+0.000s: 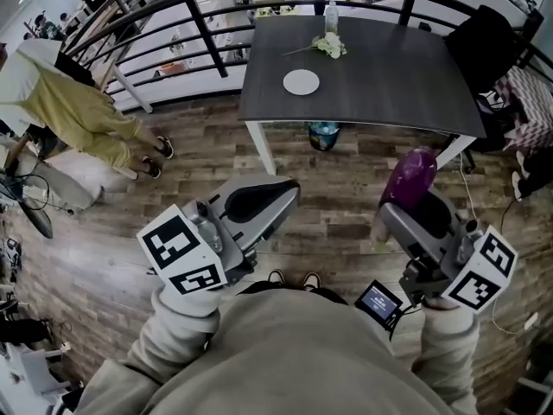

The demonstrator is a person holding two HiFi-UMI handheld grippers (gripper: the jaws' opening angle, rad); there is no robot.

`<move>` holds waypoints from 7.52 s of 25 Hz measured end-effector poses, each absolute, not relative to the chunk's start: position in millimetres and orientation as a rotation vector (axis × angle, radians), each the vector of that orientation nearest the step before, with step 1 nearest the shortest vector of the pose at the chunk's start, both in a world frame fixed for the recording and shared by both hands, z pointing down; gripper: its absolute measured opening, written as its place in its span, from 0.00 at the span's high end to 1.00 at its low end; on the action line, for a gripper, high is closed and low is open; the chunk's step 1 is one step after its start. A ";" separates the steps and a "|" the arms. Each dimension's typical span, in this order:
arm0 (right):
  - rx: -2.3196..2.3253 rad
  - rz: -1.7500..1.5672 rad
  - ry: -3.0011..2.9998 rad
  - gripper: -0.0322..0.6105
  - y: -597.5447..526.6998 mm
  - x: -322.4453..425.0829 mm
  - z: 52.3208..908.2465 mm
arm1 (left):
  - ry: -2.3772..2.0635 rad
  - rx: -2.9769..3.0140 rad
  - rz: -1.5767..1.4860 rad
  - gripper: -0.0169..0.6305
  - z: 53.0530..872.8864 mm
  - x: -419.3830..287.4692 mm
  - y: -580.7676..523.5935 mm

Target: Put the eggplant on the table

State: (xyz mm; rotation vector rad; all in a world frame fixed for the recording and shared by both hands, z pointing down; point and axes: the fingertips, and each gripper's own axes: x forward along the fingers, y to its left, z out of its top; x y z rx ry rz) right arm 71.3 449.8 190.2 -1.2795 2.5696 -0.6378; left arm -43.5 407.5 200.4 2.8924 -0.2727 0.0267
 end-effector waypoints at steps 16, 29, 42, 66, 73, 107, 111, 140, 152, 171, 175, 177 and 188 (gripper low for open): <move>-1.271 -0.648 2.500 0.61 463.4 98.7 198.1 | -0.252 2.865 0.018 0.97 202.1 -36.3 410.7; -1.322 -0.646 2.591 0.61 395.9 78.5 196.3 | -0.237 2.853 -0.066 0.97 205.3 -41.5 353.5; -1.376 -0.639 2.650 0.61 297.4 53.7 192.3 | -0.200 2.860 -0.104 0.97 207.4 -53.3 245.3; -1.320 -0.770 2.744 0.61 143.1 -15.4 212.4 | -0.222 2.818 -0.044 0.97 243.6 -107.8 115.2; -1.228 -0.752 2.762 0.61 103.3 -1.3 210.7 | -0.285 2.840 -0.024 0.97 240.1 -92.6 80.7; -1.173 -0.766 2.646 0.61 5.9 190.0 215.5 | -0.344 2.860 0.067 0.97 219.3 76.9 -26.4; -1.180 -0.794 2.637 0.61 -5.2 196.1 227.3 | -0.323 2.847 0.076 0.97 229.8 85.7 -38.0; -1.351 -0.833 2.696 0.61 -192.1 156.4 239.0 | -0.142 2.812 0.013 0.97 257.2 54.5 -232.1; -1.243 -0.918 2.733 0.61 -243.8 168.8 246.5 | -0.190 2.765 0.046 0.97 261.7 76.0 -262.5; -1.168 -0.981 2.810 0.61 -265.7 160.5 273.6 | -0.286 2.727 0.009 0.97 281.8 68.4 -268.2; -1.146 -1.027 2.813 0.61 -264.6 161.5 284.2 | -0.318 2.706 0.005 0.97 285.8 67.3 -269.6; -1.133 -1.043 2.814 0.61 -265.4 160.8 288.0 | -0.332 2.695 0.013 0.97 289.4 65.9 -270.2; -1.103 -1.120 2.848 0.61 -264.8 146.5 309.0 | -0.345 2.651 0.030 0.97 307.9 58.0 -262.4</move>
